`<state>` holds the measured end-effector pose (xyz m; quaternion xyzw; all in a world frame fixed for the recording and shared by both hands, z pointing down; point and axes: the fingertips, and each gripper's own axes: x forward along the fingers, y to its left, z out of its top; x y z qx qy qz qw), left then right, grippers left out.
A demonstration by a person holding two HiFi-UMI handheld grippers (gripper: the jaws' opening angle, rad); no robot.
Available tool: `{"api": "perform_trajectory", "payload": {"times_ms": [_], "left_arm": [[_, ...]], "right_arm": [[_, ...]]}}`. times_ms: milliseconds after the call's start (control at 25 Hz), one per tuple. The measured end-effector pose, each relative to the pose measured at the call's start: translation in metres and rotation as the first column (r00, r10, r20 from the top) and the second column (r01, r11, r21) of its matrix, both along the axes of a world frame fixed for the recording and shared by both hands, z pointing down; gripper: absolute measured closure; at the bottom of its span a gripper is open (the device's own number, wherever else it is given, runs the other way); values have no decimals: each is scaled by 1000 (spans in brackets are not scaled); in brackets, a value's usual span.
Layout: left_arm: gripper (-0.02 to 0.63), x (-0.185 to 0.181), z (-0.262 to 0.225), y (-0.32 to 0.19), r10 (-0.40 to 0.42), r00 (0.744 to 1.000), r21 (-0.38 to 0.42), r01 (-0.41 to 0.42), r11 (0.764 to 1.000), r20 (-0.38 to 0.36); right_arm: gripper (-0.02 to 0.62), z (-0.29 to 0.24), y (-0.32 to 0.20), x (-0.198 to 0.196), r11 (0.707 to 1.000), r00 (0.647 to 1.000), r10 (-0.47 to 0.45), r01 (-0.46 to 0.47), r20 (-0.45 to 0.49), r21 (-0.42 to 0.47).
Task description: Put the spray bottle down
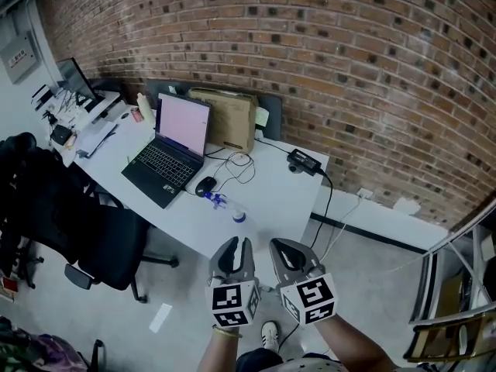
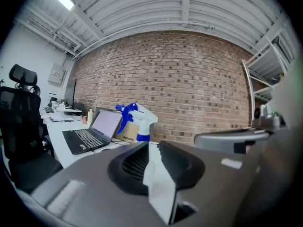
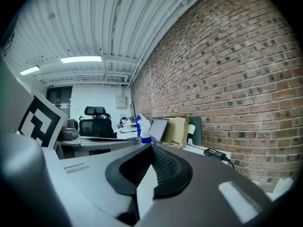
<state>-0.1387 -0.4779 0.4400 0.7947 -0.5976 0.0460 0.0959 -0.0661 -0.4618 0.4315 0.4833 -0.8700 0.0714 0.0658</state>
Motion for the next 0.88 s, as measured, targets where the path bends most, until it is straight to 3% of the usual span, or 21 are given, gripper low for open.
{"api": "perform_trajectory", "payload": {"times_ms": [160,320,880], "left_arm": [[597,-6,-2,40,-70,997,-15,70,997,-13],[598,-1,-11,77,-94,995,-12,94,996,-43],[598,11,-26,144,-133,991,10,133,991,-1]], "right_arm": [[597,-4,32,2,1000,1000,-21,21,7,9],[597,-8,63,5,999,999,-48,48,8,19],[597,-14,122,19,997,997,-78,78,0,17]]}}
